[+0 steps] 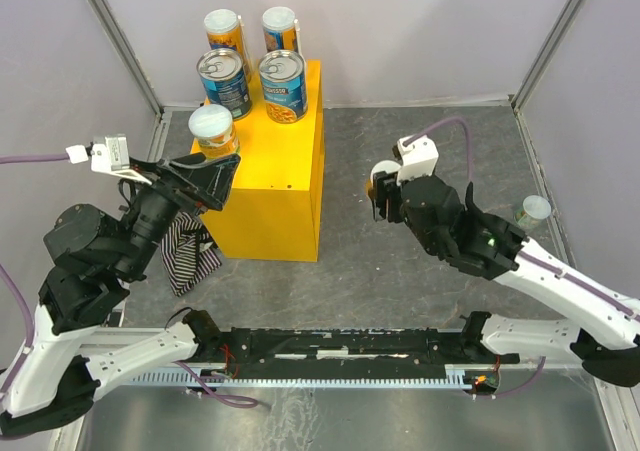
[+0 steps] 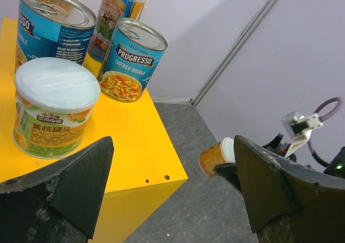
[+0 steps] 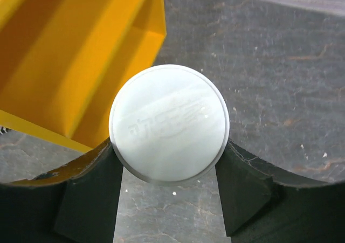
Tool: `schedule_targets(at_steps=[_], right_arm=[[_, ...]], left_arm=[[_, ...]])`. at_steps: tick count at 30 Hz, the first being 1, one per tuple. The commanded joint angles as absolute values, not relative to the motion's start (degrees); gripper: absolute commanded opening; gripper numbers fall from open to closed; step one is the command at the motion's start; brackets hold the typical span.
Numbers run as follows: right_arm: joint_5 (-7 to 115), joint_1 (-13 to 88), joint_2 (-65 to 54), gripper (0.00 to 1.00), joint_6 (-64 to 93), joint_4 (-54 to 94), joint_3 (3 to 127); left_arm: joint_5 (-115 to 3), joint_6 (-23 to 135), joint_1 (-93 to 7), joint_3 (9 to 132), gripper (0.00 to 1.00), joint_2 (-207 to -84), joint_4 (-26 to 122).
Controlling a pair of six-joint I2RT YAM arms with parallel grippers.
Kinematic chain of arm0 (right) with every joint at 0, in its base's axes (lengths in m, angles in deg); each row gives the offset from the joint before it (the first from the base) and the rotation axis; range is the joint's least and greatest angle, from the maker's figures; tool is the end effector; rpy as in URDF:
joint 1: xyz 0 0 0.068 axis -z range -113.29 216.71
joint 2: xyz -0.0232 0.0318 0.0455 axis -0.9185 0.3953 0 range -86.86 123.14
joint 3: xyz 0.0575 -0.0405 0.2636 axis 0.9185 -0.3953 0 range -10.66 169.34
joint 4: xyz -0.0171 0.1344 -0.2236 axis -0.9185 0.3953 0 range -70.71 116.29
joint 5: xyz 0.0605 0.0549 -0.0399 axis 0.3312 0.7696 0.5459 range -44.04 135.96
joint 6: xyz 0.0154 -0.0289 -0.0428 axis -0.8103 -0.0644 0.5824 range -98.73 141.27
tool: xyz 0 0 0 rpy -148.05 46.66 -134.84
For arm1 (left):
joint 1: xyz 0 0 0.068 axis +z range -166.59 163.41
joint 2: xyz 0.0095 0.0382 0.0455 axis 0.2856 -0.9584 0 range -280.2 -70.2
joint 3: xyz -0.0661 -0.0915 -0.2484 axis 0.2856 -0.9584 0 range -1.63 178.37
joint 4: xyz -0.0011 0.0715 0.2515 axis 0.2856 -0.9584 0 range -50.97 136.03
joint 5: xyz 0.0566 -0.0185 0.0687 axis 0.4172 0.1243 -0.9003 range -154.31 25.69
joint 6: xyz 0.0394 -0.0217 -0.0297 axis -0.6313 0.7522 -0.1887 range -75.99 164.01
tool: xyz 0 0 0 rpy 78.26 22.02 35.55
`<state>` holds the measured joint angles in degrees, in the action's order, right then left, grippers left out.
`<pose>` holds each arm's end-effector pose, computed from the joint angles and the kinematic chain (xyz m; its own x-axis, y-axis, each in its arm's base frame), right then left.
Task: Place and organize the canned foods onto the counter
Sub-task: Pick up the canned food from the center of the board.
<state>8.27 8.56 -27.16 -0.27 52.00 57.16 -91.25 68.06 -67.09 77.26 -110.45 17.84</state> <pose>0.1312 0.1701 0.3929 -0.3433 -0.0021 -0.9392 -0.2718 0.9574 0.0972 0.0611 -0.0486 0.5032 -0.0595 -0.4991 -0.8645 0.4165 0.7747 -0.4758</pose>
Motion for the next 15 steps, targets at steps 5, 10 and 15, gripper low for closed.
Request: schedule_targets(at_steps=[5, 10, 15], right_arm=[[6.0, 4.9, -18.7, 0.21, 6.3, 58.4, 80.2], [4.6, 1.4, -12.6, 0.21, 9.2, 59.9, 90.5], [4.9, -0.3, -6.8, 0.21, 11.2, 61.1, 99.3]], left_arm=[[-93.3, 67.0, -67.0, 77.6, 0.98, -109.4, 19.7], [-93.7, 67.3, -67.0, 78.3, 0.98, -109.5, 19.0], [-94.2, 67.6, -67.0, 79.0, 0.98, -109.8, 18.2]])
